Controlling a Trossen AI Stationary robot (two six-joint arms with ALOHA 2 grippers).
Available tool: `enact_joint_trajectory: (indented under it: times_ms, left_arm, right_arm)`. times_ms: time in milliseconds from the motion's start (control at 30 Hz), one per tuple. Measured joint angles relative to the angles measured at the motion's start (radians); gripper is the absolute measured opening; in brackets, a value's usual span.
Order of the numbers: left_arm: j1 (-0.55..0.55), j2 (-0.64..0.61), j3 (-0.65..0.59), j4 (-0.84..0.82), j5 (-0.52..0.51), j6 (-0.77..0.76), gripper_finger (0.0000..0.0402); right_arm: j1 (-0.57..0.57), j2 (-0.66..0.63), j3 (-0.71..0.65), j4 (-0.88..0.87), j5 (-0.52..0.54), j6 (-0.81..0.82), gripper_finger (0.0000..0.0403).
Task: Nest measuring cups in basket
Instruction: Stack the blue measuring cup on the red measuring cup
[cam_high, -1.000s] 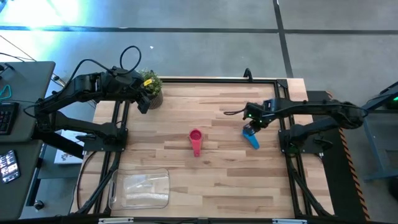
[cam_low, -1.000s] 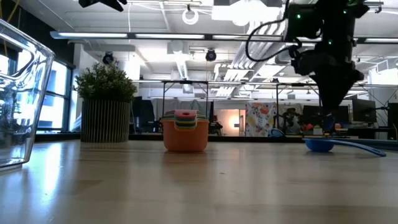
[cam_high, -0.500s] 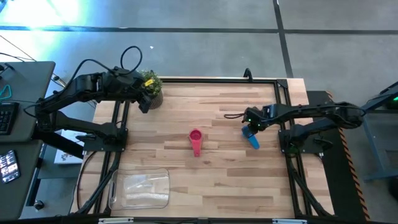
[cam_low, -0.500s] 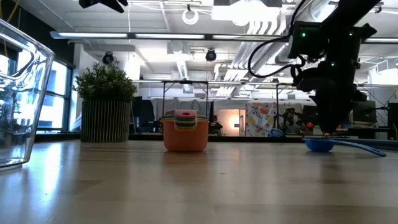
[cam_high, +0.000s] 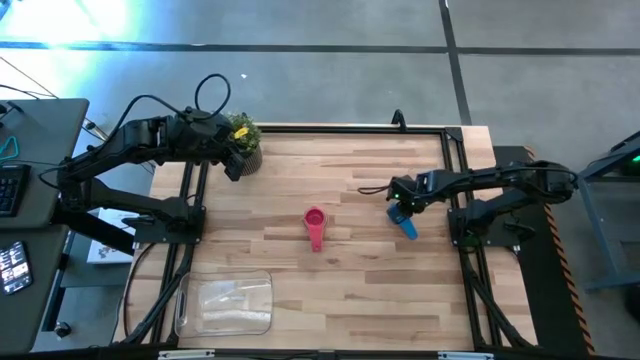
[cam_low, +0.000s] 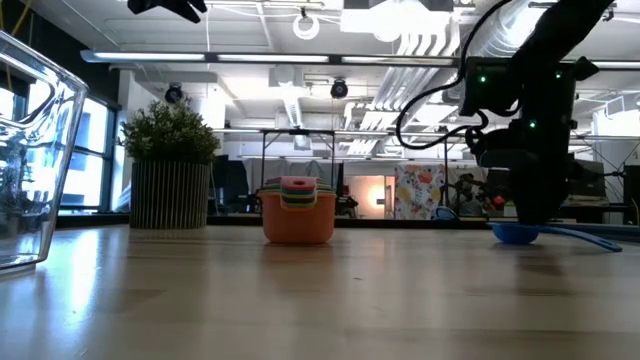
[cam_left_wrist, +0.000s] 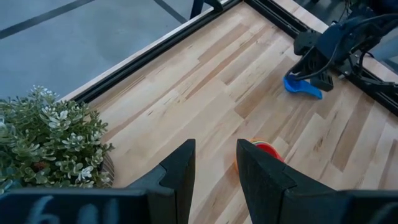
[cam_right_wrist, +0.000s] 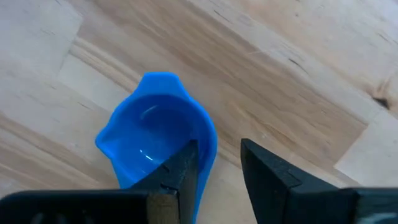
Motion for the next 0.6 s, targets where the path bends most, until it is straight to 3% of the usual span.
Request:
enact_joint_trajectory:
  times_ms: [233, 600]
  left_arm:
    - [0.0, 0.0, 0.0, -0.001, 0.0, 0.0, 0.0106]
    - [0.0, 0.0, 0.0, -0.001, 0.0, 0.001, 0.0106]
  right_arm:
    - [0.0, 0.003, 0.0, 0.049, -0.017, 0.03, 0.0013]
    - [0.025, -0.001, 0.001, 0.099, -0.069, 0.177, 0.0003]
